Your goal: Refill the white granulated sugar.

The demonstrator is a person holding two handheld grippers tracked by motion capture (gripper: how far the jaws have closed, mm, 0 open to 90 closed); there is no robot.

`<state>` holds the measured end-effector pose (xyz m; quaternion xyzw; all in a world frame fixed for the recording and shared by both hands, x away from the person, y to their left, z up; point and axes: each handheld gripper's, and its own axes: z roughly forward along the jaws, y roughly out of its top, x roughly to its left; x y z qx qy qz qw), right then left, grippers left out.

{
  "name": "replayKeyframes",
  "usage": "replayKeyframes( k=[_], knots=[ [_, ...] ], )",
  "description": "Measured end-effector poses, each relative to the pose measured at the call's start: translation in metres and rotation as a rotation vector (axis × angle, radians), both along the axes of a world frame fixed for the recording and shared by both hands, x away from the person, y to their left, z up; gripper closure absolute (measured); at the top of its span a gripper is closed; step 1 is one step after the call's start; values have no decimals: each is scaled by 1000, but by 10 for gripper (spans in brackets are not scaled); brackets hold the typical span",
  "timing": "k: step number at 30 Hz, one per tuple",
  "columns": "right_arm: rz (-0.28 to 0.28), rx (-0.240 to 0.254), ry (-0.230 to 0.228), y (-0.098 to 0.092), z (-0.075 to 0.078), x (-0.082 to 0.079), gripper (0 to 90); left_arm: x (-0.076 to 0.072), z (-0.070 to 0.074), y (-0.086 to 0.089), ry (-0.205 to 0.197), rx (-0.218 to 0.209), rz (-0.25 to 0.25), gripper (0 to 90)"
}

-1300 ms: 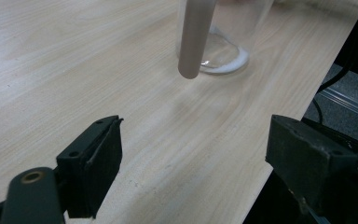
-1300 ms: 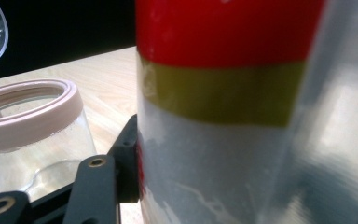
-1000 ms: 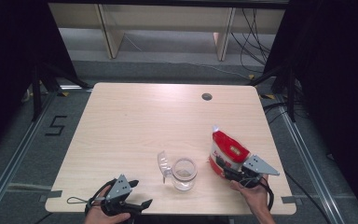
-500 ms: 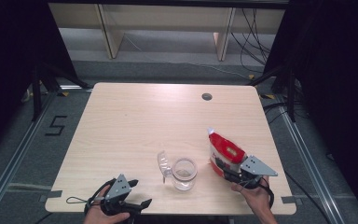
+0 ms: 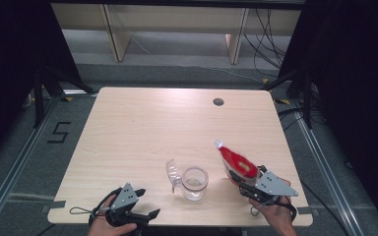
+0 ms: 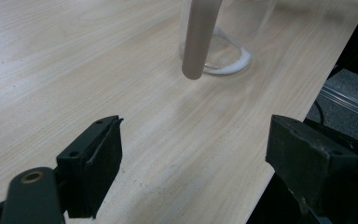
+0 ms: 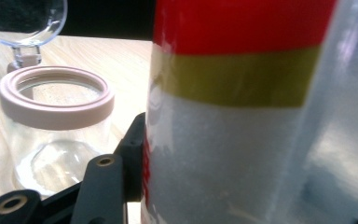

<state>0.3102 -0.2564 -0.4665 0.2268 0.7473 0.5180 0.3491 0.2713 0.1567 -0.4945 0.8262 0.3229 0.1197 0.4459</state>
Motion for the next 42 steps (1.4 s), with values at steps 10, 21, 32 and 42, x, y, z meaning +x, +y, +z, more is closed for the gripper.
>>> replayKeyframes(
  k=[10,21,32,42],
  knots=[
    [33,-115,-60,4,7,-17,494,-1,0,-2,8,-17,1,182],
    [52,-233,-128,7,11,-22,496,1,-1,-2,-8,-18,2,182],
    [67,-360,-191,12,14,-29,498,3,-3,0,7,15,6,182],
    [65,-487,-208,18,12,-31,500,2,-3,0,8,-11,13,181]
  ],
)
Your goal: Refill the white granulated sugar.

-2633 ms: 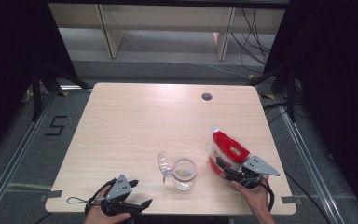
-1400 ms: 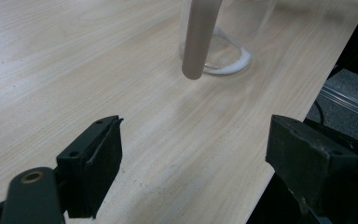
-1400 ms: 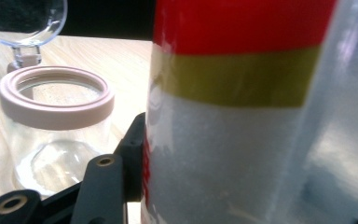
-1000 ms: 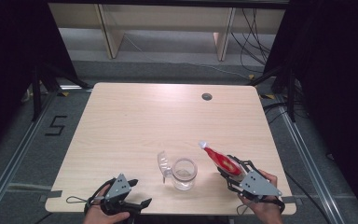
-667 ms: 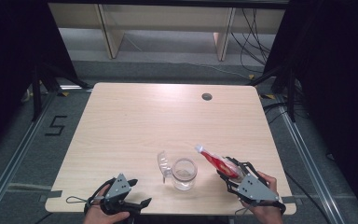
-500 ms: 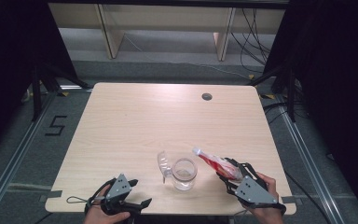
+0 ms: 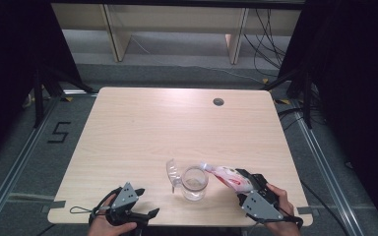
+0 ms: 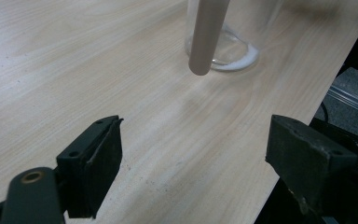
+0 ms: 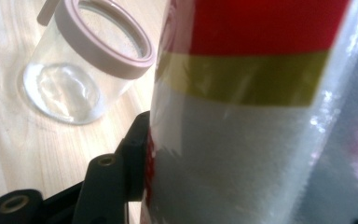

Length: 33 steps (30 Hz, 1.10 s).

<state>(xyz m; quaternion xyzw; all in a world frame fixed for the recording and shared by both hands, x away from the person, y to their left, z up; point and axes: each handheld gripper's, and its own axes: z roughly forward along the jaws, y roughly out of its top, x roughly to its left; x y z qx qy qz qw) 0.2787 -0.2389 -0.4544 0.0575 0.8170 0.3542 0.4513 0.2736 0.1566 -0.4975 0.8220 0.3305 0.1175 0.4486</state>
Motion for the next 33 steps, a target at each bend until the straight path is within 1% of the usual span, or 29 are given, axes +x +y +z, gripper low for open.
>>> replayKeyframes(
  k=[2,4,5,6,7,8,9,10,11,12,14,15,16,17,19,20,21,22,23,24,25,26,27,28,29,30,31,32,33],
  knots=[
    [9,-35,-21,0,1,0,500,0,0,0,3,-1,2,182],
    [2,-73,-41,1,0,0,500,0,0,0,4,1,1,181],
    [2,-86,-40,2,0,-1,500,0,0,0,4,3,0,182],
    [-7,-82,-34,2,-1,-2,500,0,-1,0,1,2,-2,181],
    [10,-114,-68,2,0,0,500,0,-1,0,0,4,-3,181],
    [9,-133,-74,4,0,-1,501,1,0,1,-2,18,-12,181],
    [8,-153,-85,4,0,-1,501,0,0,0,-2,17,-12,181],
    [5,-161,-89,5,0,-1,500,1,0,1,-4,25,-9,181],
    [7,-168,-92,5,0,-1,501,1,0,1,-3,21,-12,182],
    [6,-165,-100,5,1,-2,501,1,0,1,-2,21,-16,182],
    [6,-170,-99,6,0,-2,501,1,0,1,-4,25,-12,181],
    [4,-182,-114,6,1,-2,501,1,0,1,-4,26,-12,181],
    [-10,-160,-94,6,0,-3,502,1,0,1,-4,25,-11,181],
    [-14,-165,-95,6,0,-3,501,1,-1,0,-3,14,-10,181],
    [6,-198,-119,6,1,-2,502,1,-1,0,-7,19,-8,181],
    [-8,-188,-120,6,0,-2,502,1,-2,0,-7,13,-5,182],
    [-5,-194,-114,7,0,-2,502,1,-1,-1,-6,10,-5,181],
    [7,-219,-129,7,2,-2,502,1,-1,-1,-5,9,-4,182],
    [-4,-207,-116,7,0,-3,502,1,-1,-1,-4,12,-4,181],
    [-4,-215,-119,8,0,-4,502,0,-1,-1,-3,3,-5,181],
    [14,-237,-136,8,2,-2,502,0,-1,-1,5,-2,-13,181],
    [8,-220,-131,9,1,-3,503,-1,0,-2,6,-9,-7,181],
    [8,-228,-134,9,2,-3,503,0,0,-1,-5,5,-17,181],
    [17,-251,-144,9,3,-3,503,-1,0,-1,-4,-1,-18,181],
    [14,-272,-156,9,5,-4,503,0,0,-2,-9,-7,-18,181],
    [14,-279,-161,9,6,-4,503,0,0,-2,-12,-2,-21,181],
    [3,-265,-155,8,6,-5,503,-1,-1,-2,2,-8,-11,181],
    [10,-279,-164,8,7,-4,503,-1,-1,-2,4,-9,-8,181],
    [22,-307,-186,8,8,-4,503,-1,-1,-2,3,-9,-8,181]
  ],
)
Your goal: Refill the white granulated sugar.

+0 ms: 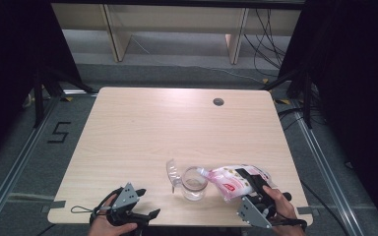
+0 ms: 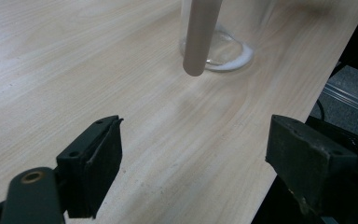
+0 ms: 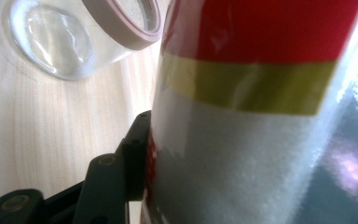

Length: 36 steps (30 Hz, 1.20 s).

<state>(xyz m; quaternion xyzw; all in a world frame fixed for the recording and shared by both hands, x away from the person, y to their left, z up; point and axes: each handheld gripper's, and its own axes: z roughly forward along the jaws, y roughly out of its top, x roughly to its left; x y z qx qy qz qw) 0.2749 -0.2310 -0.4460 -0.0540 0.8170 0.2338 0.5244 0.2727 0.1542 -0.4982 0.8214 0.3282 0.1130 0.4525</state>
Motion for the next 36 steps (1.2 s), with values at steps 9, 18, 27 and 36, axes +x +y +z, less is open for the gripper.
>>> replayKeyframes(
  k=[9,18,27,36],
  knots=[
    [-23,-26,9,3,-5,-1,504,2,0,1,-16,20,-20,181],
    [4,-133,-60,5,-2,1,505,1,0,0,-4,3,-3,181],
    [-34,-156,-65,7,-5,-3,506,1,0,1,-13,3,-12,187],
    [10,-234,-110,14,-3,-2,508,2,1,1,-17,15,-22,187]
  ],
)
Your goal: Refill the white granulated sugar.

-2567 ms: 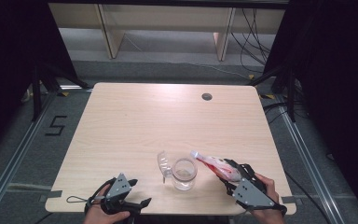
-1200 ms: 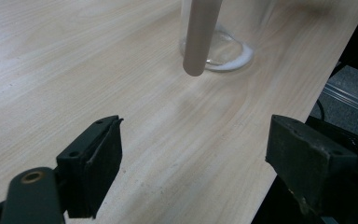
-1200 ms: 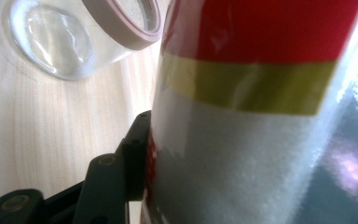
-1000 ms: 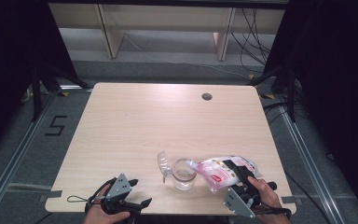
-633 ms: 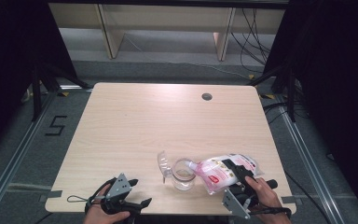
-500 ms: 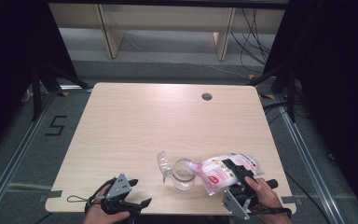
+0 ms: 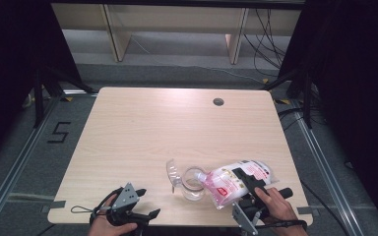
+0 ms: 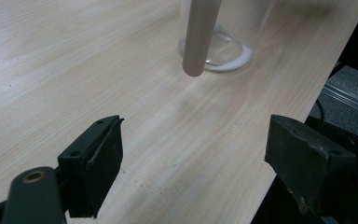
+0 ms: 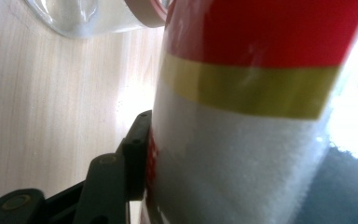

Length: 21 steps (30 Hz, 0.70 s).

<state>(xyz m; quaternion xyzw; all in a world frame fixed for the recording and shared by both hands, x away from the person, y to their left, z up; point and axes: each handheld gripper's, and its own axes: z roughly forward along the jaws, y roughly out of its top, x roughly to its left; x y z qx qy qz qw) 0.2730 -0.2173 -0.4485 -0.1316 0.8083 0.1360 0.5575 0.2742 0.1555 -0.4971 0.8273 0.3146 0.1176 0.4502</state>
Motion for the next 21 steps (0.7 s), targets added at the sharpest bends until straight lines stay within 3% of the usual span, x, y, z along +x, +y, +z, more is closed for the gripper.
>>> replayKeyframes(
  k=[1,2,3,4,6,7,8,12,13,14,16,17,18,20,21],
  knots=[
    [11,-17,-6,1,2,1,507,0,0,0,1,-1,0,187],
    [-7,28,16,0,-1,0,508,0,-1,0,-1,-6,3,187],
    [-14,30,21,0,-1,-1,508,1,0,1,-8,21,-10,187],
    [22,-22,-17,2,3,1,508,0,-1,0,0,-1,0,187],
    [17,-45,-27,3,2,0,508,0,-2,0,4,10,9,187],
    [3,-41,-20,3,1,0,509,0,-2,0,5,10,8,187],
    [-21,-21,-4,2,-1,-1,509,-2,-3,-3,14,-28,16,187],
    [18,-96,-61,5,2,2,510,-1,-1,-2,15,-12,9,187],
    [6,-86,-50,5,1,1,510,-1,-2,-2,16,-19,12,187],
    [19,-107,-65,6,3,2,510,0,-2,0,4,12,8,187],
    [7,-104,-56,6,2,1,510,-2,-2,-2,15,-17,11,187],
    [26,-116,-75,7,3,2,510,-2,-1,-2,15,-13,8,187],
    [5,-102,-58,6,1,1,511,-2,-1,-2,15,-15,10,187],
    [26,-121,-74,7,3,1,512,-2,-1,-2,14,-18,13,187],
    [29,-122,-75,7,3,1,512,0,-1,0,5,6,4,187]
  ],
)
